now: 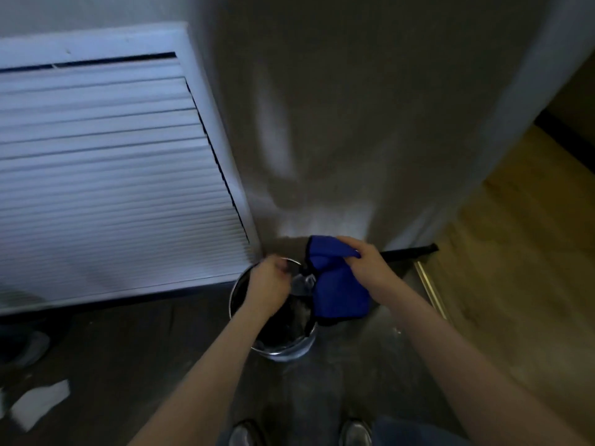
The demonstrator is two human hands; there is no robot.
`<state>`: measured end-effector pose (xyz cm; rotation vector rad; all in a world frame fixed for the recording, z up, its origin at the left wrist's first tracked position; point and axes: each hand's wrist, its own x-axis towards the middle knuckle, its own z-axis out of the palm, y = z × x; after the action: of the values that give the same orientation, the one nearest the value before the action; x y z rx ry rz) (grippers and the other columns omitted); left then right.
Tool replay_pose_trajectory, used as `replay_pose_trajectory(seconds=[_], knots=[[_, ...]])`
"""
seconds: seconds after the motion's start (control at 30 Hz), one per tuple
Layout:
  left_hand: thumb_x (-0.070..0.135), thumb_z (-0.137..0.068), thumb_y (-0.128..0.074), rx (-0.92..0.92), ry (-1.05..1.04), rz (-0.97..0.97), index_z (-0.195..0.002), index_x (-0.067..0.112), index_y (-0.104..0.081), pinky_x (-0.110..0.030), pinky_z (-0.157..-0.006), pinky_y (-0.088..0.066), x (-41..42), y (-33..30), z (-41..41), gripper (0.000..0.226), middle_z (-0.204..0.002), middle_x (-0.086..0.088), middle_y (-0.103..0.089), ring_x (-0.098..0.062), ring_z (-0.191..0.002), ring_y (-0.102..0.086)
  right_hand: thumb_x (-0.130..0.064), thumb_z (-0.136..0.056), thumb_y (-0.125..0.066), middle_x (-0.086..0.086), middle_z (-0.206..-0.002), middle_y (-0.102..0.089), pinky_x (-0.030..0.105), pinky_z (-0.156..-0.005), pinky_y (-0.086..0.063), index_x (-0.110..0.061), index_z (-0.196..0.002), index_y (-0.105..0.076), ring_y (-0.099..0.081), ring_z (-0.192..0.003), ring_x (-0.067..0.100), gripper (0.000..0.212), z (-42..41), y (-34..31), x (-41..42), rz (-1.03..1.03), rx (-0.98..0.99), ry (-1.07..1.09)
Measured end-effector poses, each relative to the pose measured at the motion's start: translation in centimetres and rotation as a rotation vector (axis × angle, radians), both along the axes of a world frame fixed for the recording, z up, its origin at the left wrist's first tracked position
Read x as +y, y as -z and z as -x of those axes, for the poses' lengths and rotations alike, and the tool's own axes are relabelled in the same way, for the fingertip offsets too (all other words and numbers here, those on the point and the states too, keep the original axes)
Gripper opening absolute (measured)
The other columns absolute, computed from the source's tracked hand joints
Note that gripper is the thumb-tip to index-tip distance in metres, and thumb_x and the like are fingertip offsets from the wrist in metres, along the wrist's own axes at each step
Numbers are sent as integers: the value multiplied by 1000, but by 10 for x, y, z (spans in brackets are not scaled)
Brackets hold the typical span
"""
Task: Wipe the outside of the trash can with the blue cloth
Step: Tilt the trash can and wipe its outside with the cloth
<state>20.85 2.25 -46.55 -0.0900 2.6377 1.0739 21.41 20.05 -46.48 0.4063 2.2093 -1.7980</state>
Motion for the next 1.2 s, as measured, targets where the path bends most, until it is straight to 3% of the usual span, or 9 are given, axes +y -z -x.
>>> replay_pose_trajectory(seconds=[0.07,0.2,0.33,0.47,0.6,0.7,0.8,1.07,1.2], knots=[[7,-83,-53,-205,78,100,-102,-2,-64,-26,-86,-41,2,44,-23,24,-110,-21,-67,-32,-107,-61,5,-93,-29,-7,-96,-58,10,-53,-47,-20,-122,-52,-56,-82,4,44,-9,18,11,61,-73,108],[21,-86,-54,-409,160,166,-116,-2,-52,-29,-88,-42,17,105,-58,38,-121,-21,-60,-30,-113,-56,3,-93,-31,-2,-89,-63,22,-53,-51,-25,-105,-59,-62,-77,15,42,-19,46,17,197,-153,311],[27,-88,-51,-403,266,349,-127,4,-41,-35,-99,-39,34,146,-73,47,-134,-16,-49,-31,-123,-48,1,-94,-35,9,-102,-65,45,-82,-53,-19,-110,-61,-63,-94,30,37,-25,69,18,350,-200,455],[16,-89,-48,-324,202,330,-129,4,-41,-33,-100,-39,41,169,-73,42,-133,-16,-49,-29,-121,-49,4,-92,-35,3,-97,-66,38,-75,-54,-23,-101,-63,-64,-90,23,40,-38,84,19,409,-190,506],[3,-87,-43,-274,170,362,-118,5,-50,-37,-95,-41,40,181,-66,31,-126,-14,-52,-28,-116,-52,11,-88,-32,10,-114,-61,42,-95,-47,-18,-108,-60,-58,-105,26,45,-45,90,22,183,-95,384],[-3,-85,-41,-268,135,346,-115,6,-52,-40,-94,-40,43,186,-64,33,-127,-12,-52,-27,-119,-49,14,-83,-32,4,-112,-59,26,-88,-44,-13,-113,-60,-54,-99,14,49,-50,89,22,-114,1,276],[-2,-83,-45,-243,134,321,-112,4,-53,-40,-93,-42,39,187,-63,30,-124,-13,-52,-27,-117,-49,15,-79,-35,1,-101,-56,28,-79,-44,-14,-105,-63,-55,-90,17,48,-52,90,24,-304,60,231],[-2,-81,-48,-32,37,92,-94,2,-64,-39,-83,-44,-8,156,-41,21,-99,-15,-57,-31,-93,-56,13,-80,-35,-1,-95,-53,29,-80,-43,-12,-104,-62,-52,-87,15,44,-41,89,25,-370,68,327],[-3,-82,-51,-14,-5,-68,-87,5,-64,-11,-63,-36,-26,144,-34,17,-77,0,-52,-18,-75,-52,12,-80,-35,0,-94,-55,30,-86,-43,-12,-105,-63,-51,-90,14,44,-39,86,19,-385,82,345]])
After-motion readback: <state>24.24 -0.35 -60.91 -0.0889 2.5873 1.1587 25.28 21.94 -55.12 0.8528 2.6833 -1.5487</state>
